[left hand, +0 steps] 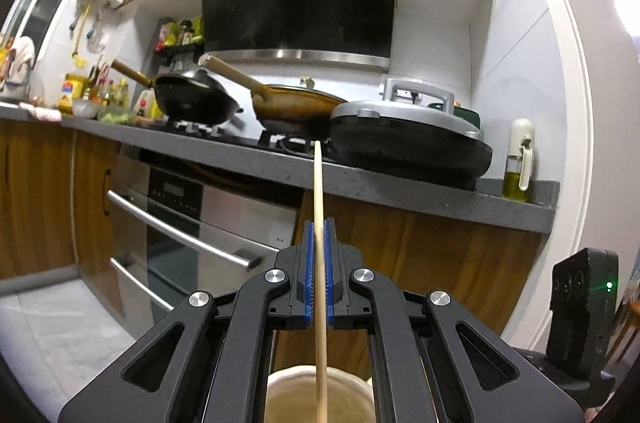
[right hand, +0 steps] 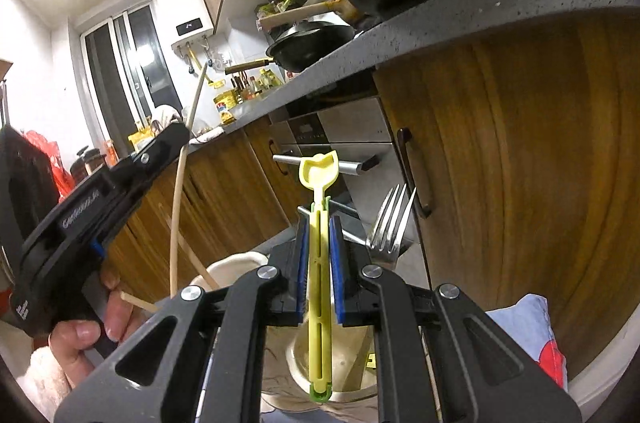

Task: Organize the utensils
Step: 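Lift the chopstick and yellow-green spoon over the ceramic holder, then release the chopstick into the tall cup while the right tool drops the spoon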

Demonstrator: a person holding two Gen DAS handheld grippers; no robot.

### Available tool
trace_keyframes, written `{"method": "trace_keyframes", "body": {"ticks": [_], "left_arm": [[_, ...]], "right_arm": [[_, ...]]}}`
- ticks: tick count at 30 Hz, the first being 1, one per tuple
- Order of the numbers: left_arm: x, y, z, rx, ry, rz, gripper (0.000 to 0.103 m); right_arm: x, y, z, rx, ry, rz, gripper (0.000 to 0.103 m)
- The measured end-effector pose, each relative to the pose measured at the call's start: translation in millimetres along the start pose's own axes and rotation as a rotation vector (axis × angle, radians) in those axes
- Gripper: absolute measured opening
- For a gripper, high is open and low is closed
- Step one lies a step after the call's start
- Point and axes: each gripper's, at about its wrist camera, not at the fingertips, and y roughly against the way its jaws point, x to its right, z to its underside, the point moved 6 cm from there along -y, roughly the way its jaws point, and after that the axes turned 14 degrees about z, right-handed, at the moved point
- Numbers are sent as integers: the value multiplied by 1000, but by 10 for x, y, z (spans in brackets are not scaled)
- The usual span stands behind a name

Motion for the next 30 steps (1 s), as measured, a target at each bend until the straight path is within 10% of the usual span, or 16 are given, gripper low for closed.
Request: {"method": "trace_keyframes", "body": {"ticks": [30], "left_arm": [[-62,276,343,-78,2,47,5]], "right_arm": [[-56,11,124,88,51,30,10]]}}
